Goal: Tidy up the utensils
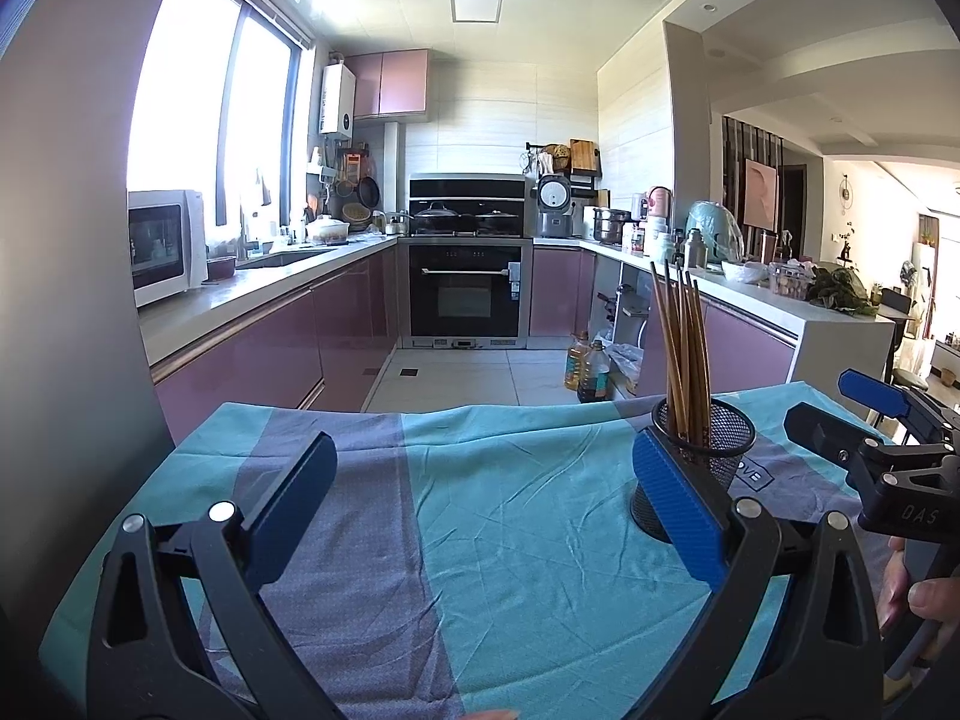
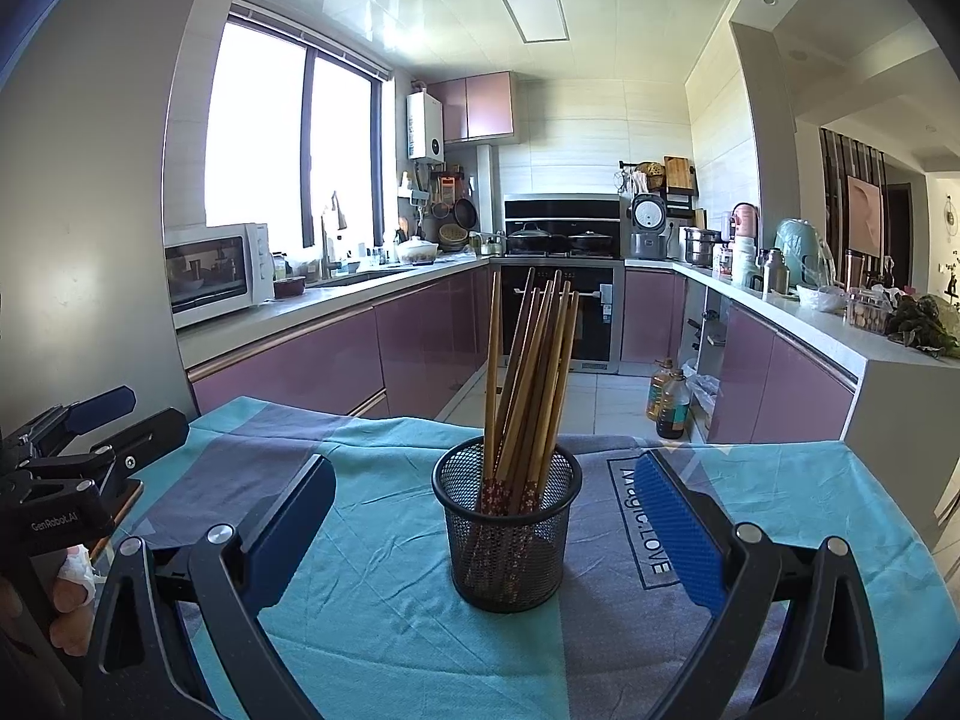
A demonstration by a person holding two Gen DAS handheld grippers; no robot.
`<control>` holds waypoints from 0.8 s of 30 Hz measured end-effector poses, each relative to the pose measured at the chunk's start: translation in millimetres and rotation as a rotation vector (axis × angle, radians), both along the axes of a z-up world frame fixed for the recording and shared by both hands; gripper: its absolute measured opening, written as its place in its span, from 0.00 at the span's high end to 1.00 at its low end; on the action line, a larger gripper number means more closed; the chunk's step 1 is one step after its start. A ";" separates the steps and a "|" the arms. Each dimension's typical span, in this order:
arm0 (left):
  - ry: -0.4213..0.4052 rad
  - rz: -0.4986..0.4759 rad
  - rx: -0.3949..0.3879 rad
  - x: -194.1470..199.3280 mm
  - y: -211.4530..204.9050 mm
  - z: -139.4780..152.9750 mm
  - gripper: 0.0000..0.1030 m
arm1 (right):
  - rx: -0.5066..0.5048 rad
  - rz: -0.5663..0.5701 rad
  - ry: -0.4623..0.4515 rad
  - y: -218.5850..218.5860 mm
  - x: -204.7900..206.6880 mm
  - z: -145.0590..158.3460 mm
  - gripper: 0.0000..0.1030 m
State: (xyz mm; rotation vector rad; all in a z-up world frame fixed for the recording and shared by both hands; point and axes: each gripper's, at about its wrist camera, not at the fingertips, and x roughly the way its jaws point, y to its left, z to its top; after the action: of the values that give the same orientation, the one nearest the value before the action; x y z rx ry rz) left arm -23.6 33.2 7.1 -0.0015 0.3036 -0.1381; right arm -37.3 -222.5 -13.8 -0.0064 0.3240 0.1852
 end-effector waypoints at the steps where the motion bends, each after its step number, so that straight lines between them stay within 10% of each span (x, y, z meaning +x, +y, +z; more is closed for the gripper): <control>1: 0.000 -0.001 0.000 0.0 0.0 0.0 0.06 | -0.001 -0.001 0.001 -0.1 0.0 -0.1 0.06; 24: 0.000 0.001 0.002 0.7 -0.3 0.3 0.06 | 0.007 -0.007 0.005 -0.1 2.5 0.5 0.06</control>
State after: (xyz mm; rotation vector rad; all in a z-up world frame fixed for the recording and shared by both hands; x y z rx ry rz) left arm -22.9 32.9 7.4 0.0005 0.3039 -0.1363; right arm -34.9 -222.6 -13.3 0.0022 0.3281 0.1797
